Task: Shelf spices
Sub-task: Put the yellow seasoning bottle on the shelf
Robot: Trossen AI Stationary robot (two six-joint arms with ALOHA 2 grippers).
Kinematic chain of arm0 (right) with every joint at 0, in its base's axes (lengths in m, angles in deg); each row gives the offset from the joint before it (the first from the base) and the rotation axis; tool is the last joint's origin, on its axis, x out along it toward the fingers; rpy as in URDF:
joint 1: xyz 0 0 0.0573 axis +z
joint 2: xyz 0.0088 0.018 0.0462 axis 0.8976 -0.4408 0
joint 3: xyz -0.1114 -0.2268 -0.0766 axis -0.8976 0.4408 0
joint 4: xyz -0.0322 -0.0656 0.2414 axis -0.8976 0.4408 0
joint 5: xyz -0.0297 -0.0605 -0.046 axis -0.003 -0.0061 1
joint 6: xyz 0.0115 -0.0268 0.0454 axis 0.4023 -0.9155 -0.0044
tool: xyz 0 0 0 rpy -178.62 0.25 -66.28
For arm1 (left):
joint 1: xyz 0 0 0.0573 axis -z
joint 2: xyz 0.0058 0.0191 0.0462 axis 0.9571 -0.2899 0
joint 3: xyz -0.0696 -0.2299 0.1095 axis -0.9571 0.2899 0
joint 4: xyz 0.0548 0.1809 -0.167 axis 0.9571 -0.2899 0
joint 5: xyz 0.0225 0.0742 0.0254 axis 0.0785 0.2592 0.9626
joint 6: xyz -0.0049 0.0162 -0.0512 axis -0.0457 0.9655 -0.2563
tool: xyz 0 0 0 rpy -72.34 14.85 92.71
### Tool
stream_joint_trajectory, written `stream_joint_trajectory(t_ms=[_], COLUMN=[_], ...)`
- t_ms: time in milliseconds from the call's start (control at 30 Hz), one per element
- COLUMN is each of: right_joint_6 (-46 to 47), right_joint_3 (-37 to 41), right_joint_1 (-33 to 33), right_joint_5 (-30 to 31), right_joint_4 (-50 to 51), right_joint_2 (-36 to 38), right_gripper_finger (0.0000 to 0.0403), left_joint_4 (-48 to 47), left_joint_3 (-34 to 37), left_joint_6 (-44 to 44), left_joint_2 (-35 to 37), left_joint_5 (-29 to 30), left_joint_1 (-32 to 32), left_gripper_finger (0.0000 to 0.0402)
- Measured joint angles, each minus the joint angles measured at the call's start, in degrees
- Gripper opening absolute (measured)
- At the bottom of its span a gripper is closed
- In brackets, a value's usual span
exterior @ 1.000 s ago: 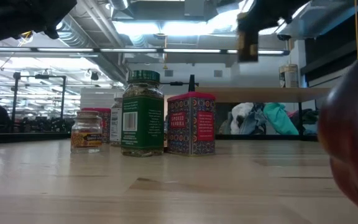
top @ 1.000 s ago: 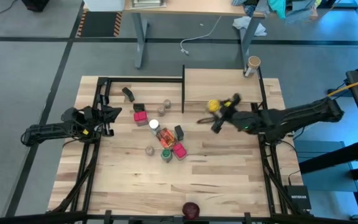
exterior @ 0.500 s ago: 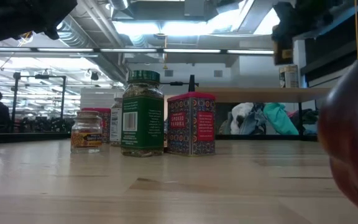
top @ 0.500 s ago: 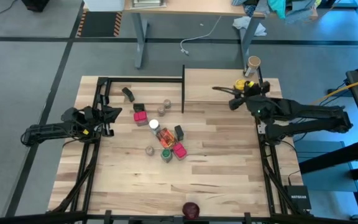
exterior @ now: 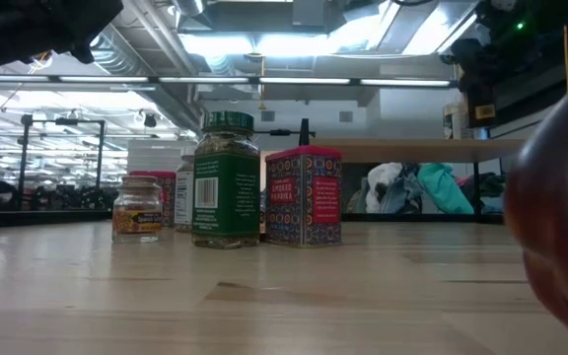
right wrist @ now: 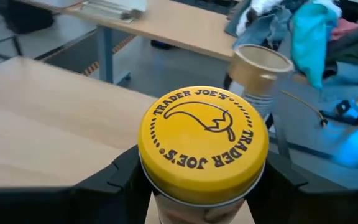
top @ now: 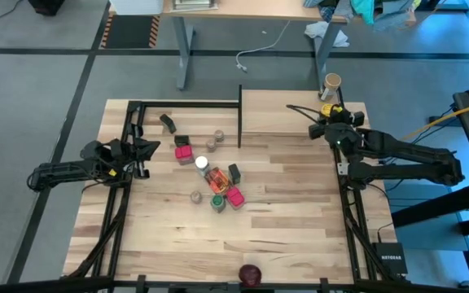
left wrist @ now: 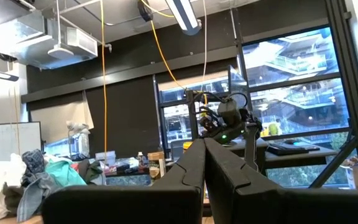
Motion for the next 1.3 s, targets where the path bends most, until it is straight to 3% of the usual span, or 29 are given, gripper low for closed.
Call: stream_joint_trajectory(t_ms=[500, 833, 1300], right_joint_6=[0.0, -2.8, -4.4], right_joint_3=[3.9, 6.9, 8.9], right_joint_1=[-13.0, -20.4, -28.6], right_joint_5=[-0.3, -7.4, -13.2], right_joint_4=[-2.9, -15.5, -21.3], right_joint_2=[0.0, 0.0, -0.1], right_gripper_finger=[0.0209, 0.0209, 0.0209], left_joint_4=[0.0, 0.0, 0.0], left_joint_3=[0.0, 0.0, 0.0], left_joint_6=[0.0, 1.1, 0.9], left_joint_2=[0.0, 0.0, 0.0], left_joint_5=[0.0, 0.0, 0.0], left_joint_1=[0.0, 0.0, 0.0], left_gripper_finger=[0.0, 0.0, 0.0])
